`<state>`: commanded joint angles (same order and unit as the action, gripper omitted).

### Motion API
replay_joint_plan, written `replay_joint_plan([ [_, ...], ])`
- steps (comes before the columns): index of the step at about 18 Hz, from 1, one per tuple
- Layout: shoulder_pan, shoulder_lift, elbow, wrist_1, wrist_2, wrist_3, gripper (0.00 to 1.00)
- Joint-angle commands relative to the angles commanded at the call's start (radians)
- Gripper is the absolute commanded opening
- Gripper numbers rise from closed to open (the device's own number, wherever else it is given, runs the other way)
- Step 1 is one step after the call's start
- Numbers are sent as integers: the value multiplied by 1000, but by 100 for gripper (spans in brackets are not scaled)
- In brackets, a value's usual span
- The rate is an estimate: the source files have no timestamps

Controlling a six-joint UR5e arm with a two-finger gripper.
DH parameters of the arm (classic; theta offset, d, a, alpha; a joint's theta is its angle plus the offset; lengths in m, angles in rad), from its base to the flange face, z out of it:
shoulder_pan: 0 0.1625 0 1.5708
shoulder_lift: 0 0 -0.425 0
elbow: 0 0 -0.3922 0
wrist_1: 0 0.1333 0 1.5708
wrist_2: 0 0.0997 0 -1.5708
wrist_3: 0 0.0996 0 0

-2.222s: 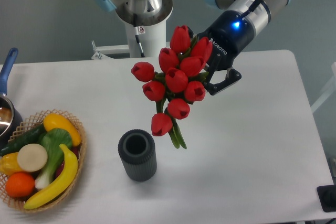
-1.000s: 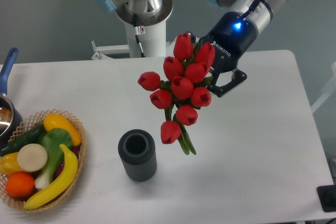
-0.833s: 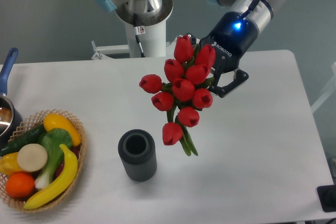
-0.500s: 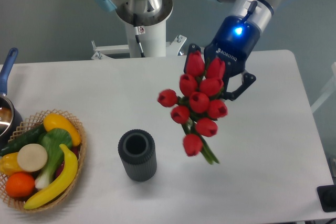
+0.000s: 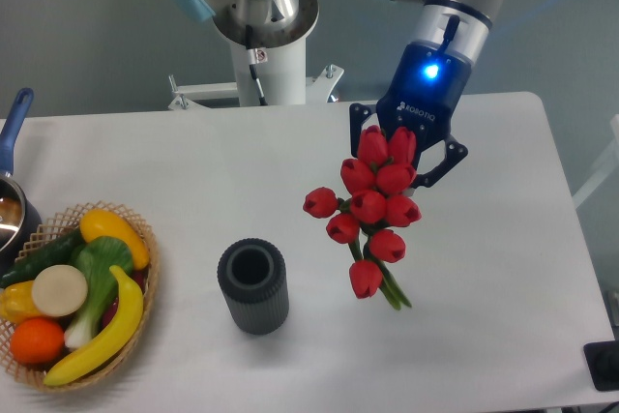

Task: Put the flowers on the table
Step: 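Lower the held tulips toward the table surface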

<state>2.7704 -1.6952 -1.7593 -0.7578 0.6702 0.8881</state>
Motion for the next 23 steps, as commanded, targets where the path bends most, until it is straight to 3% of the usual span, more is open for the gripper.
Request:
replay_joint_plan([
  [3, 2, 41, -78, -2, 87, 52, 36],
  [10, 5, 66, -129, -17, 307, 77, 36],
  [15, 0, 46, -141, -40, 485, 123, 36],
  [18, 0, 5, -144, -54, 563, 138, 36],
  [23, 0, -60, -152, -52, 623, 138, 36],
])
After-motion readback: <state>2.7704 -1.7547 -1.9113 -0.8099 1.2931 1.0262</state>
